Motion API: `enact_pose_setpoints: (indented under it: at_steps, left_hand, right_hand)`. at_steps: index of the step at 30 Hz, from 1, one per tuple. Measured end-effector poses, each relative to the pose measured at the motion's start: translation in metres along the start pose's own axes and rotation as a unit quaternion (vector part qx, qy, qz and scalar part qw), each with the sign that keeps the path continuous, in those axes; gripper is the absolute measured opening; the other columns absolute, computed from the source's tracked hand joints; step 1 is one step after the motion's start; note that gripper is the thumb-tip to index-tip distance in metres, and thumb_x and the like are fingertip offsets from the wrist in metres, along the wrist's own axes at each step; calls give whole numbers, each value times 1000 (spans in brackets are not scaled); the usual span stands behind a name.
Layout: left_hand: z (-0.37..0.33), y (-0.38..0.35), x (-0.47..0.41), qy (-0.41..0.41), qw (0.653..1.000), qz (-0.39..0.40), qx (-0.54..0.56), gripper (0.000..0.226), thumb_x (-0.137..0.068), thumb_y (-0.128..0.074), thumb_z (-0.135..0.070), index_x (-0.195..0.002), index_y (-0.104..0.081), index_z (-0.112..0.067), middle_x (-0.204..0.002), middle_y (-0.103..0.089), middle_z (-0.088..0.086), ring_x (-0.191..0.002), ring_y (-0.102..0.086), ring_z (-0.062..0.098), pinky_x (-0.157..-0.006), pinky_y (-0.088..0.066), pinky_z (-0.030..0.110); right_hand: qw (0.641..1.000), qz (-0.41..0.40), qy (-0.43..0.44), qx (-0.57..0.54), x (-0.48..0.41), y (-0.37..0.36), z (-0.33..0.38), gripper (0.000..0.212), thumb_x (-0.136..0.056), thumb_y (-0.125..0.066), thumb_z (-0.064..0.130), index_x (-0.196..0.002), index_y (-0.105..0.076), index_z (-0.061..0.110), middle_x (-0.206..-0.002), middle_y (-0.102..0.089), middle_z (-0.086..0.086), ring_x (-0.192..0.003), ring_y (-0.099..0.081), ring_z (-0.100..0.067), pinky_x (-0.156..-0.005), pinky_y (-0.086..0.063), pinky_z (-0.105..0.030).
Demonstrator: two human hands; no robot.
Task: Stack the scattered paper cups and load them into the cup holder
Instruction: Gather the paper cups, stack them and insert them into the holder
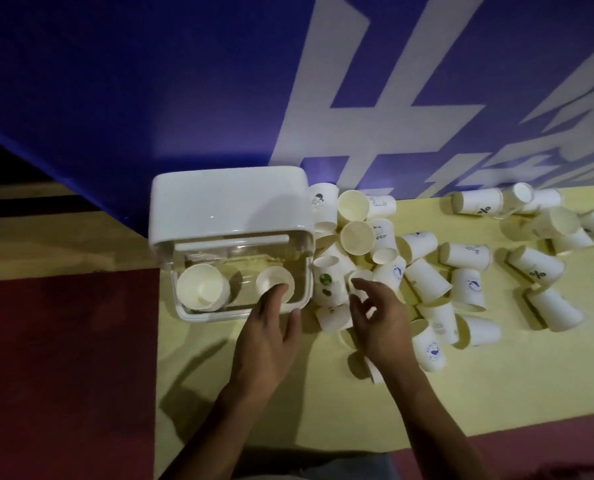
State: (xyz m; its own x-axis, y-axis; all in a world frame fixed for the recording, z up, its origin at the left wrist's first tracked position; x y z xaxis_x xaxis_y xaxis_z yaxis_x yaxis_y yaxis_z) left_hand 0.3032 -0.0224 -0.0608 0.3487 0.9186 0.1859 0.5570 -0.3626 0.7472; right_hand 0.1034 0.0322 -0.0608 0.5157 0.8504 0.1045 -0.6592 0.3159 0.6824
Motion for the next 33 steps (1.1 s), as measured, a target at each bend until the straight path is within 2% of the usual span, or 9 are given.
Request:
enact_pose_setpoints:
  at_steps: [3, 5, 8, 12, 16, 22, 25, 29, 33]
  left_hand:
    - [-39, -18, -14, -40, 996, 17, 73, 41, -100, -54, -36, -139, -52, -24, -137, -59, -7, -122, -55, 9, -93, -42, 19]
    - [-69, -33, -25, -83, 994, 23, 71, 43, -98, -56, -39, -138, -52, -24, -136, -61, -6, -122, -57, 13, -90, -50, 27]
    - [-109, -61, -44, -121, 991, 36, 44, 51, -93, -51, -45, -138, -53, -22, -135, -61, -3, -123, -56, 17, -90, -52, 33]
    - [-166, -107, -66, -158, 985, 73, 12, 53, -91, -58, -43, -137, -52, -18, -136, -59, 2, -121, -57, 23, -87, -55, 36]
    - [-216, -158, -90, -170, 978, 120, -17, 62, -91, -66, -44, -145, -45, -21, -150, -48, -2, -135, -47, 19, -98, -49, 34]
    - [-273, -233, -132, -184, 960, 176, -117, 77, -91, -67, -48, -153, -35, -16, -158, -38, 3, -144, -34, 24, -115, -32, 36]
    - [-289, -269, -149, -200, 942, 186, -195, 81, -88, -68, -53, -152, -33, -17, -155, -40, 4, -141, -35, 25, -116, -32, 38]
    - [-302, -303, -168, -192, 917, 204, -283, 83, -85, -70, -55, -150, -32, -20, -150, -43, 4, -136, -38, 27, -113, -33, 41]
    - [-306, -320, -182, -188, 916, 202, -293, 77, -87, -68, -47, -150, -34, -20, -145, -48, 3, -130, -43, 25, -110, -33, 38]
  right_hand:
    - [998, -40, -49, 4, 3, 38, -28, 28, -94, -68, 15, -122, -70, 18, -113, -71, 6, -80, -63, -2, -73, -49, -15]
    - [996, -55, -72, 10, 5, 63, -47, 26, -94, -68, 15, -120, -72, 16, -107, -72, 7, -80, -62, 1, -72, -45, -7]
    - [992, -79, -96, -10, 7, 95, -74, 21, -94, -67, 13, -114, -73, 18, -100, -73, 9, -78, -63, -3, -71, -55, -26]
    - [988, -96, -118, -7, 7, 135, -113, 21, -96, -66, 16, -115, -74, 17, -100, -72, 10, -80, -63, 1, -64, -44, -8]
    - [987, -85, -134, -14, -2, 168, -153, 21, -96, -66, 18, -116, -74, 19, -106, -74, 8, -78, -65, -2, -66, -49, -18]
    - [987, -54, -151, -15, -32, 211, -207, 22, -96, -65, 18, -117, -74, 19, -113, -73, 10, -81, -64, -1, -67, -44, -7]
    - [984, -52, -168, -18, -49, 228, -228, 23, -97, -64, 20, -118, -72, 22, -112, -73, 12, -81, -63, 0, -69, -46, -10]
    - [982, -73, -175, -7, -73, 251, -253, 24, -97, -64, 20, -120, -72, 20, -102, -72, 10, -82, -62, 1, -69, -42, -5]
    - [979, -97, -176, -5, -98, 270, -273, 17, -96, -64, 19, -111, -72, 19, -92, -69, 8, -79, -63, -9, -72, -52, -26]
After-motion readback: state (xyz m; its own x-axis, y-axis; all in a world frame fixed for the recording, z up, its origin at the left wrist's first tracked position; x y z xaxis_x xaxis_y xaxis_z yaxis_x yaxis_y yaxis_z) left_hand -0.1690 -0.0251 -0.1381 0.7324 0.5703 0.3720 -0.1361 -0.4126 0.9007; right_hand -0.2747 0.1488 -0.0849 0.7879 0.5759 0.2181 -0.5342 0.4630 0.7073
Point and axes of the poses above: each hand's wrist, its own x-axis away from the middle knuckle, its own y-axis out of the back of the hand, z = x × y, the point moved 3 cm from there along -x, towards the middle knuckle
